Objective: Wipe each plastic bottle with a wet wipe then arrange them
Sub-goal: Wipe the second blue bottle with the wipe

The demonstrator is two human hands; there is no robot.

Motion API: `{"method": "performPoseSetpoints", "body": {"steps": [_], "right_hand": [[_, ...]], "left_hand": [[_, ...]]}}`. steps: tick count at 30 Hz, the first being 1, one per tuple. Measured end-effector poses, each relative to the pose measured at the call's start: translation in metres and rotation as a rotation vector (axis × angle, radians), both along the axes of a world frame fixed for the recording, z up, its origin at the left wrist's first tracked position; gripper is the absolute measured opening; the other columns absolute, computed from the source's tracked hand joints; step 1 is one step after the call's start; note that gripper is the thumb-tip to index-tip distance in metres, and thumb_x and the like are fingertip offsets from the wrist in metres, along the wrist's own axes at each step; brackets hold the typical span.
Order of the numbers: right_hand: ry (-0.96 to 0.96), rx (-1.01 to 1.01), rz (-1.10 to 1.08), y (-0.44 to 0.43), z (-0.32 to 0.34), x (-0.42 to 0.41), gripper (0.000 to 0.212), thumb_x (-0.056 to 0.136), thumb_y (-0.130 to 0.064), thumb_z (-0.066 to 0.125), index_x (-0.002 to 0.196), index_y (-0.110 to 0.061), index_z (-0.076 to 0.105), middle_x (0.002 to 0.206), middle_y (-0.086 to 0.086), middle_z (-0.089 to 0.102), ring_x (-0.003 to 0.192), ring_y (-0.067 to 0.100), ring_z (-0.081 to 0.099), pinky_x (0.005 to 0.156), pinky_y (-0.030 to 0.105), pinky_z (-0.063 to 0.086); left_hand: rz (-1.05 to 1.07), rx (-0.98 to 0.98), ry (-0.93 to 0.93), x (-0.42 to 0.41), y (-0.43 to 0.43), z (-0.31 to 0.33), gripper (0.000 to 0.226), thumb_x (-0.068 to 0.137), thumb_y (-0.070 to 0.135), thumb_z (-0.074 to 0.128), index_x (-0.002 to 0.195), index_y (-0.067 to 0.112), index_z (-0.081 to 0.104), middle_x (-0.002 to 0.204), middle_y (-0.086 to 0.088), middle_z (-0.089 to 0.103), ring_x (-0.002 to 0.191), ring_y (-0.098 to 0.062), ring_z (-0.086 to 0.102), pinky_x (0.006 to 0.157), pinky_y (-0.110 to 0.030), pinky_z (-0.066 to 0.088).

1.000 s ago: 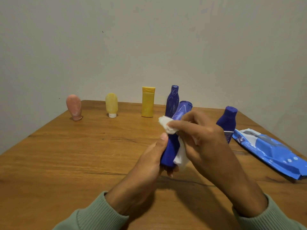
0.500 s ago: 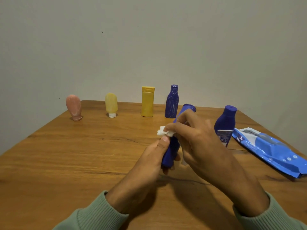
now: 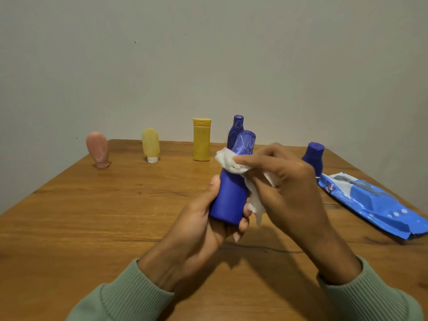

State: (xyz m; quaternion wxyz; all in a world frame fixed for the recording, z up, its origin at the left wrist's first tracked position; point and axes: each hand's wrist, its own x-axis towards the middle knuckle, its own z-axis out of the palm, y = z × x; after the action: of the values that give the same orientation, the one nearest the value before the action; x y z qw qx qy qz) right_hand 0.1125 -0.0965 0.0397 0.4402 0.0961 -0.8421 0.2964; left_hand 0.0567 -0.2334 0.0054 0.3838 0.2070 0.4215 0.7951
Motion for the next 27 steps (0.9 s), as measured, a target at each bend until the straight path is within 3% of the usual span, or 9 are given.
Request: {"method": "performPoseSetpoints", "body": {"steps": [3, 9, 14, 21, 25, 27], "right_hand": [[0.040, -0.129, -0.032, 0.004, 0.002, 0.002, 0.021, 0.084, -0.007, 0.067, 0.102, -0.017, 0.071, 0.095, -0.002, 0.066, 0.089, 0.006, 0.062, 0.072, 0.010, 0.046], [-0.240, -0.098, 0.131, 0.005, 0.006, 0.005, 0.016, 0.080, -0.012, 0.071, 0.094, -0.019, 0.074, 0.088, -0.005, 0.069, 0.082, 0.007, 0.064, 0.068, 0.015, 0.050], [-0.138, -0.276, 0.038, 0.006, 0.005, 0.003, 0.016, 0.080, -0.013, 0.072, 0.095, -0.016, 0.074, 0.089, -0.006, 0.072, 0.083, 0.002, 0.066, 0.068, 0.014, 0.051], [-0.395, -0.186, 0.238, 0.011, 0.012, 0.006, 0.015, 0.078, -0.010, 0.073, 0.093, -0.015, 0.075, 0.086, -0.006, 0.072, 0.078, 0.001, 0.065, 0.066, 0.012, 0.047], [-0.162, -0.287, 0.091, 0.013, 0.005, 0.002, 0.016, 0.080, -0.013, 0.073, 0.095, -0.014, 0.074, 0.086, -0.006, 0.072, 0.079, 0.004, 0.067, 0.066, 0.017, 0.052], [-0.134, -0.348, 0.058, 0.013, 0.003, 0.001, 0.016, 0.081, -0.013, 0.071, 0.097, -0.014, 0.073, 0.085, -0.005, 0.072, 0.079, 0.006, 0.068, 0.066, 0.022, 0.055]], "left_hand": [[-0.047, 0.040, -0.067, 0.002, -0.001, 0.001, 0.053, 0.091, 0.047, 0.040, 0.102, 0.005, 0.070, 0.076, -0.017, 0.057, 0.059, -0.023, 0.051, 0.054, -0.030, 0.040], [-0.037, 0.106, -0.138, 0.000, -0.004, 0.000, 0.052, 0.093, 0.046, 0.037, 0.113, 0.007, 0.064, 0.079, -0.018, 0.056, 0.060, -0.024, 0.051, 0.058, -0.033, 0.039], [-0.058, 0.097, -0.157, 0.003, -0.001, 0.000, 0.056, 0.092, 0.052, 0.039, 0.117, 0.007, 0.062, 0.078, -0.014, 0.055, 0.060, -0.022, 0.049, 0.058, -0.033, 0.035], [0.004, 0.141, -0.208, 0.000, 0.002, -0.002, 0.060, 0.093, 0.051, 0.039, 0.089, 0.004, 0.076, 0.070, -0.013, 0.055, 0.050, -0.018, 0.049, 0.046, -0.028, 0.042], [-0.052, 0.146, -0.221, 0.003, 0.000, 0.001, 0.055, 0.096, 0.054, 0.035, 0.115, 0.008, 0.060, 0.069, -0.009, 0.055, 0.050, -0.015, 0.050, 0.045, -0.027, 0.044], [-0.060, 0.144, -0.207, 0.004, -0.002, 0.001, 0.053, 0.097, 0.054, 0.034, 0.125, 0.013, 0.053, 0.070, -0.009, 0.055, 0.052, -0.015, 0.051, 0.047, -0.027, 0.046]]}}
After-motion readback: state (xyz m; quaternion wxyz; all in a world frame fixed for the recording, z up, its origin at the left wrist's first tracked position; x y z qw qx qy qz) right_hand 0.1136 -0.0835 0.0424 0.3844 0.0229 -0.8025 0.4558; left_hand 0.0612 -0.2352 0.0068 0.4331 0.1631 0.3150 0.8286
